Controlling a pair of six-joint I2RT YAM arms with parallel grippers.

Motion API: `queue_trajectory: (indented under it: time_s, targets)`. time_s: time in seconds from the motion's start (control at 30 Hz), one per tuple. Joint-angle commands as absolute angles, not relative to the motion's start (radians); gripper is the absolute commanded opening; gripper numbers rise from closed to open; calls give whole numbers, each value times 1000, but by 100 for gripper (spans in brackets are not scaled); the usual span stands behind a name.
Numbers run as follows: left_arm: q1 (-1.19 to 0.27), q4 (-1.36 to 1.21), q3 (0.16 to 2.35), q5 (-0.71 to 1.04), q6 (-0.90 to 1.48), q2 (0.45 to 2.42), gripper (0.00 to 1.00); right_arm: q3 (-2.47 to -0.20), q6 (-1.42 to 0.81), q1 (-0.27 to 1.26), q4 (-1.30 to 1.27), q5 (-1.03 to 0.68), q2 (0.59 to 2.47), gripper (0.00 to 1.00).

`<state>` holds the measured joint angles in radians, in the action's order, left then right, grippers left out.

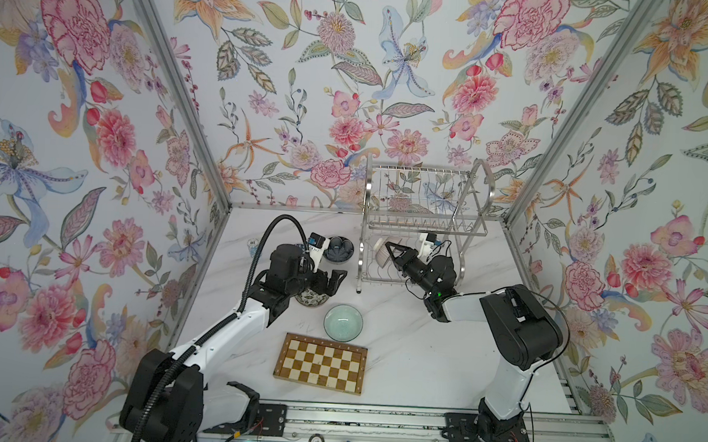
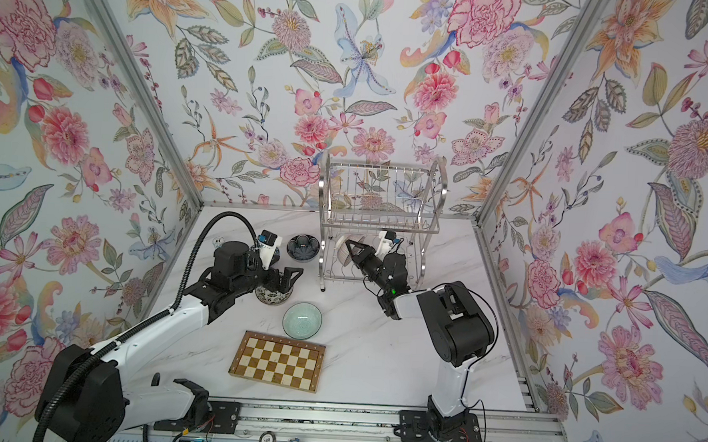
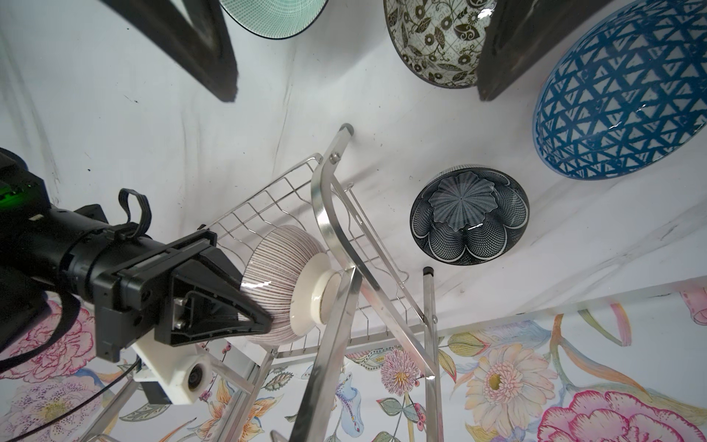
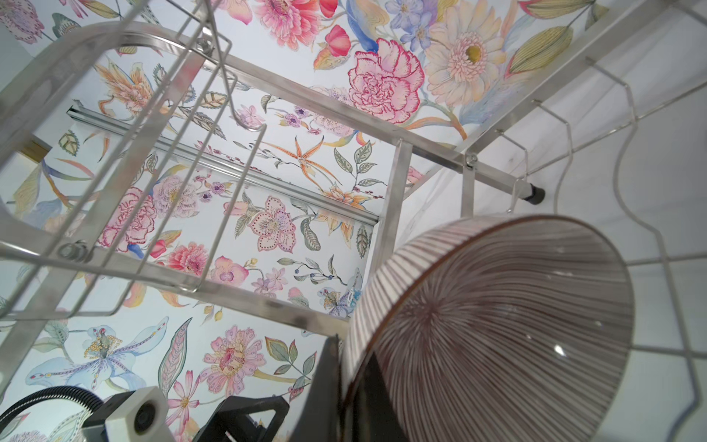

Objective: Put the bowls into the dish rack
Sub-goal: 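Carry the pink-striped bowl with the right gripper up into the dish rack, then lower the pink-striped bowl upright into the rack slots with the right gripper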

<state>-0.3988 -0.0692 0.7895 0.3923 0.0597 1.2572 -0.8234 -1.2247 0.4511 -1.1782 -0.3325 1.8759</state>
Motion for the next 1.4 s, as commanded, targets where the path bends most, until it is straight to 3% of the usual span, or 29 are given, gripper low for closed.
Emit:
queue_trajectory:
  time_s: [0.0, 1.37]
  targets:
    - [-407, -71, 782, 405, 51, 1268, 99, -881, -1242, 440, -1230, -377, 1879, 7]
    - [-416, -68, 788, 409, 43, 1287, 99, -1171, -1345, 334, -1223, -679, 2116, 8]
